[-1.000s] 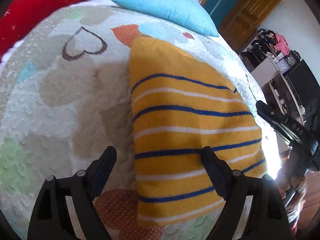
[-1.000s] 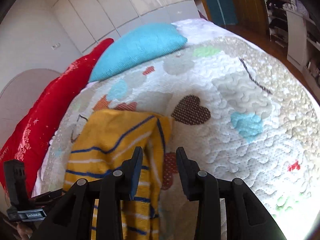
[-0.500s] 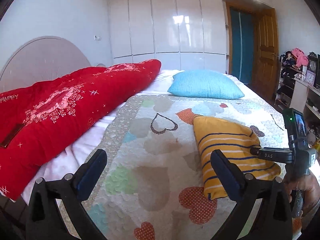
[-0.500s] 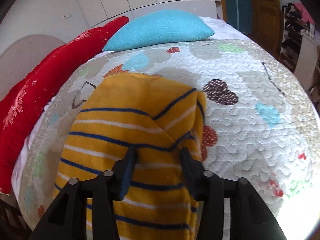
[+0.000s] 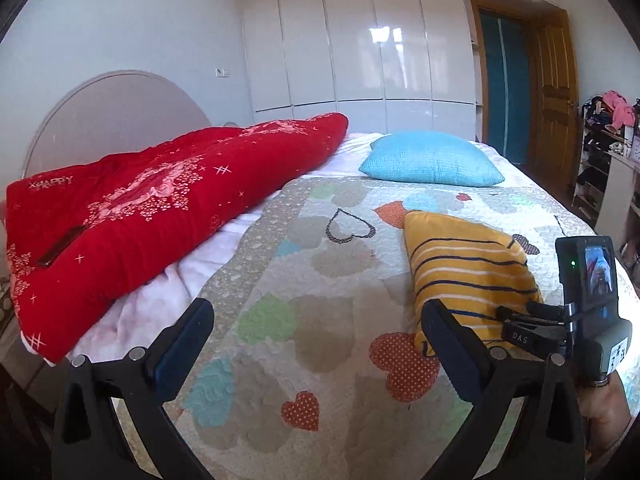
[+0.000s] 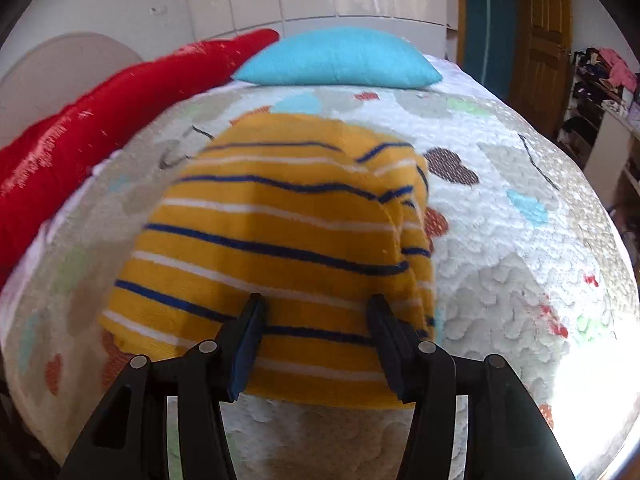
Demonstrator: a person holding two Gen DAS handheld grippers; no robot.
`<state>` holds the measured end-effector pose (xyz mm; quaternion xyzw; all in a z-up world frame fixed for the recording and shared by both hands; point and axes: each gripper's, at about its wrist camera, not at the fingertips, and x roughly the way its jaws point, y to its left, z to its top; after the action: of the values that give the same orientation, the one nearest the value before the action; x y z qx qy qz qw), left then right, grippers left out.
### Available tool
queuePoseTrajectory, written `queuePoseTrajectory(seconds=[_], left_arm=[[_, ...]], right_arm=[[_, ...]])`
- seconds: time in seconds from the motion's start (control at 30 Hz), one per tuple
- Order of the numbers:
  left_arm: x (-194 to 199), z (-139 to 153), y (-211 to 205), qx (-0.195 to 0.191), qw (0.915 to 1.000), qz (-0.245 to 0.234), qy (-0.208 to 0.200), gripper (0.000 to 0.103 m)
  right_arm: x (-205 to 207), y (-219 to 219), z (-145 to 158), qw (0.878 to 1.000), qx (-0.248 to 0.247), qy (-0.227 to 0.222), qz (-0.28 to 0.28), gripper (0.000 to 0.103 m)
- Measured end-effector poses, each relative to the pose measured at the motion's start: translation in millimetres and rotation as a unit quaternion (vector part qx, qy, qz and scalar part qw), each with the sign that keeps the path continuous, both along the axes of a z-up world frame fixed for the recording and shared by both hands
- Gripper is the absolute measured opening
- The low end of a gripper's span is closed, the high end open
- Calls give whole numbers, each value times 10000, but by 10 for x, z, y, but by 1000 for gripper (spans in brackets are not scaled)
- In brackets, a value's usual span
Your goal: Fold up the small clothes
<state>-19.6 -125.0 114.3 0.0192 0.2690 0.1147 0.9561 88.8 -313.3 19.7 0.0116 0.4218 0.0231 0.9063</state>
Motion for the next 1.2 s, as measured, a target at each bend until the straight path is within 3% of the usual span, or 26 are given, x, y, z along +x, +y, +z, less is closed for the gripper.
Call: queuePoseTrajectory(seconds=[0.13,0.3,0.53,1.2], left_arm=[[-99,-19,42,-227,9995,-176,117,103],[-80,-155,-57,-576,9948,-594,600,103],[-133,-259,-244,-600,9913,-804,853,103],[-131,-475,-318,-756,9830,-909,1406,103]], right_arm=[[-243,-111,63,9995,166,-63,-276,58],[-661,-201,141,9988,251,-35,-411,64],[-1093,-337,154,9971,163,-37,-738,67],[-1227,-220,200,9968,-112,-28,-793,71]])
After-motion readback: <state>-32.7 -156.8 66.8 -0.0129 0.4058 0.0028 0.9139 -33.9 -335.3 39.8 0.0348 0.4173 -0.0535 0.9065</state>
